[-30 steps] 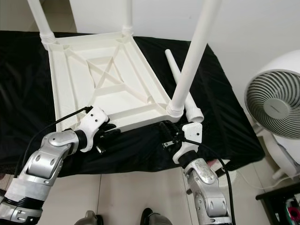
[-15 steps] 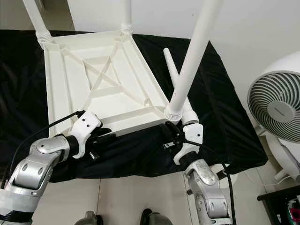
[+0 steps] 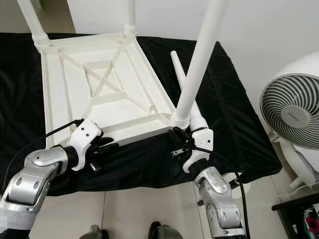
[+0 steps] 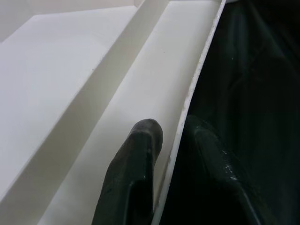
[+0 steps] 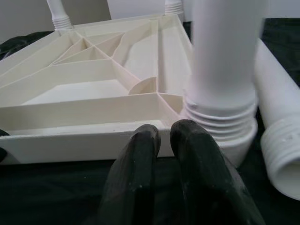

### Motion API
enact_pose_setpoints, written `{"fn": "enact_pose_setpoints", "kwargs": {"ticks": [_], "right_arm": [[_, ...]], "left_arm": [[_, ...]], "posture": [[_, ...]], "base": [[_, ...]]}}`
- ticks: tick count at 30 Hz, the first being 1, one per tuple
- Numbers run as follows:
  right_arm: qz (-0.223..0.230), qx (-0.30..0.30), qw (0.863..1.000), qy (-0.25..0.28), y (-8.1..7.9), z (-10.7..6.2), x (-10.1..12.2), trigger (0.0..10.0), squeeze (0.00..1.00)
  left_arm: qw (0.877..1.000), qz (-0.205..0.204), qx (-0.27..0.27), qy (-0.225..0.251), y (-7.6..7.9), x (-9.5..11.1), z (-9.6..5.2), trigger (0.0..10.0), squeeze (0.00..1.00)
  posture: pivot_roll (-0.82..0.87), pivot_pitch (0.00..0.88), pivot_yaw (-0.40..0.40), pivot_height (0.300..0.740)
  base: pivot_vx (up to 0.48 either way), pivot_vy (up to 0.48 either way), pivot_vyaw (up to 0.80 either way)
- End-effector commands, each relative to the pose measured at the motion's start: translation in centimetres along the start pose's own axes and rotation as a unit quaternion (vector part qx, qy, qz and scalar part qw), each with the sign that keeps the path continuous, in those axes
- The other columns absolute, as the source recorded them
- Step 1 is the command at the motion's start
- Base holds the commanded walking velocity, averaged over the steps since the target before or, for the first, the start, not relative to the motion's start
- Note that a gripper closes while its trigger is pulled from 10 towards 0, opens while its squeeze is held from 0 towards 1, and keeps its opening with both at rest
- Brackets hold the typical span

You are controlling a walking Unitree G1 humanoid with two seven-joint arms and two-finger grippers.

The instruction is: Building children table

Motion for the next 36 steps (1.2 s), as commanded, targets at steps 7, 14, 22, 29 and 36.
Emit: {"fn": "enact_pose_setpoints", "kwargs": {"ticks": [7, 14, 22, 29, 36], "right_arm": [[-0.003, 0.001, 1.000, -0.006, 0.3, -0.1, -0.3, 10.0, 0.00], [-0.005, 0.002, 1.000, -0.006, 0.4, 0.0, -0.2, 10.0, 0.00], [-0.004, 0.003, 1.000, -0.007, 0.3, 0.0, -0.2, 10.0, 0.00], [-0.002, 0.005, 1.000, -0.006, 0.2, 0.2, -0.2, 10.0, 0.00], [0.010, 0.007, 1.000, 0.002, 0.2, 0.0, 0.1, 10.0, 1.00]], "left_arm": [[0.981, -0.041, 0.168, -0.090, -5.4, -4.3, -3.4, 0.0, 0.00], [0.981, -0.043, 0.162, -0.096, -5.0, -4.7, -3.8, 0.0, 0.00], [0.968, -0.048, 0.214, -0.124, -7.7, -6.1, -6.3, 0.0, 0.00], [0.978, -0.052, 0.187, -0.077, -5.9, -3.5, -2.1, 10.0, 0.00], [0.990, -0.067, 0.121, -0.019, -3.0, -0.4, 0.9, 10.0, 1.00]], "posture": [[0.12, 0.133, -0.076, 0.740], [0.12, 0.134, -0.079, 0.740], [0.12, 0.139, -0.076, 0.740], [0.12, 0.133, -0.079, 0.740], [0.11, 0.123, -0.070, 0.740]], "base": [[0.000, 0.000, 0.00], [0.000, 0.000, 0.00], [0.000, 0.000, 0.00], [0.000, 0.000, 0.00], [0.000, 0.000, 0.00]]}}
Point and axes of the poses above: a point about 5 cm out from each wrist's last joint towards the gripper, its own z axis pointing out of the wrist towards the gripper, its own x axis along the axis of the wrist's last joint, y = z × x, the point moved 5 cm from there along z, pointing out of the wrist towards the gripper, and after that the axes turned 6 degrees about z, right-handed, at the moved point
